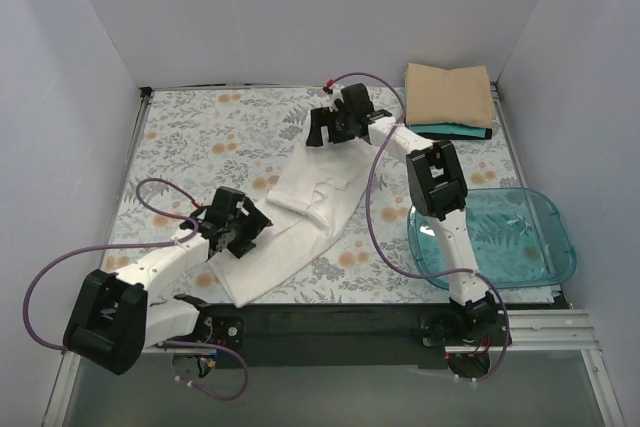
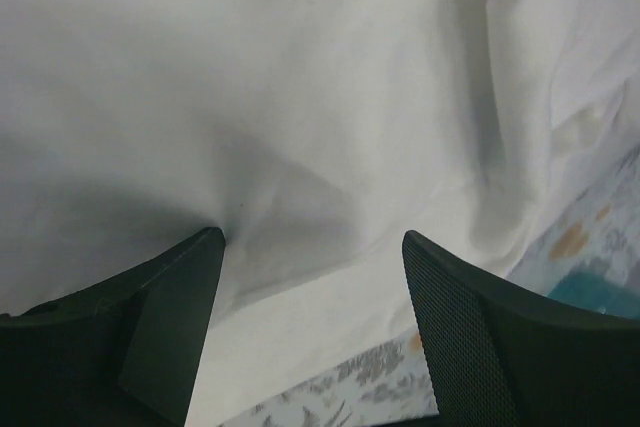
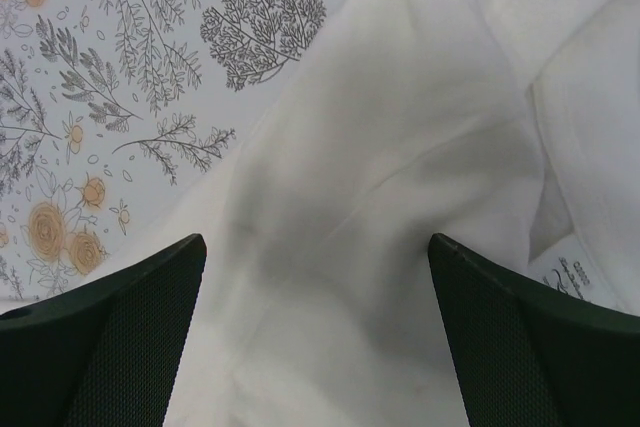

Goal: Fold and stack the t-shirts
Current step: Fold the tshirt

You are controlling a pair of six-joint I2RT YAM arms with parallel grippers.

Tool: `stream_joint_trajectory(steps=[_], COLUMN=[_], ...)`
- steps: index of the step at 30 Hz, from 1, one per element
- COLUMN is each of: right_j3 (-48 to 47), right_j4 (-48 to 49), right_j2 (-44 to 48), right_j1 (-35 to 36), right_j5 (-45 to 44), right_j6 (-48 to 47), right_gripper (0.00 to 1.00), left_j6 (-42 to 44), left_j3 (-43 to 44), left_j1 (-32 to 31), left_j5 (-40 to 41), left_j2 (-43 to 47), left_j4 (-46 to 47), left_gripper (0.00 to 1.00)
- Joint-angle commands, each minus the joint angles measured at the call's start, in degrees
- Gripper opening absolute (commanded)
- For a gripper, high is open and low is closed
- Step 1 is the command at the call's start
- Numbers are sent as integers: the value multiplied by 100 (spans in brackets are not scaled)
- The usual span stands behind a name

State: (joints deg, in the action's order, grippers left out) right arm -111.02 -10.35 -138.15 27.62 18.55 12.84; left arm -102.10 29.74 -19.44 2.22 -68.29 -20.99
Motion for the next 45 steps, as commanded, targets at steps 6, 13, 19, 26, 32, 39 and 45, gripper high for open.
stream_joint_trajectory(steps=[6, 13, 19, 26, 32, 39, 45], right_j3=[-2063, -1783, -1528, -1248, 1636, 4331, 5134], right_j4=[-478, 648, 631, 262, -222, 86, 147], right_j2=[-1443, -1251, -619, 331, 2123, 3969, 4156], right_j1=[33, 86, 112, 112, 481, 1526, 2212], right_j5=[730, 984, 818, 686, -324, -1827, -2354], right_j6=[455, 1335, 975, 545, 193, 526, 939], right_gripper=[98, 98, 98, 98, 98, 98, 98], left_j6=[-1479, -838, -505, -512, -1653, -1909, -1840], left_j3=[-320, 1155, 2017, 2581, 2458, 1659, 983], left_j1=[-3237, -4619, -5280, -5570, -5553, -5106, -5026], left_j5=[-101, 392, 1175, 1904, 3211, 3259, 3118], left_j2=[-16, -1544, -1635, -1504, -1047, -141, 457], left_j4=[-406, -668, -1223, -2127, -3425, -3385, -2929], left_gripper=[72, 72, 73, 80, 89, 95, 95])
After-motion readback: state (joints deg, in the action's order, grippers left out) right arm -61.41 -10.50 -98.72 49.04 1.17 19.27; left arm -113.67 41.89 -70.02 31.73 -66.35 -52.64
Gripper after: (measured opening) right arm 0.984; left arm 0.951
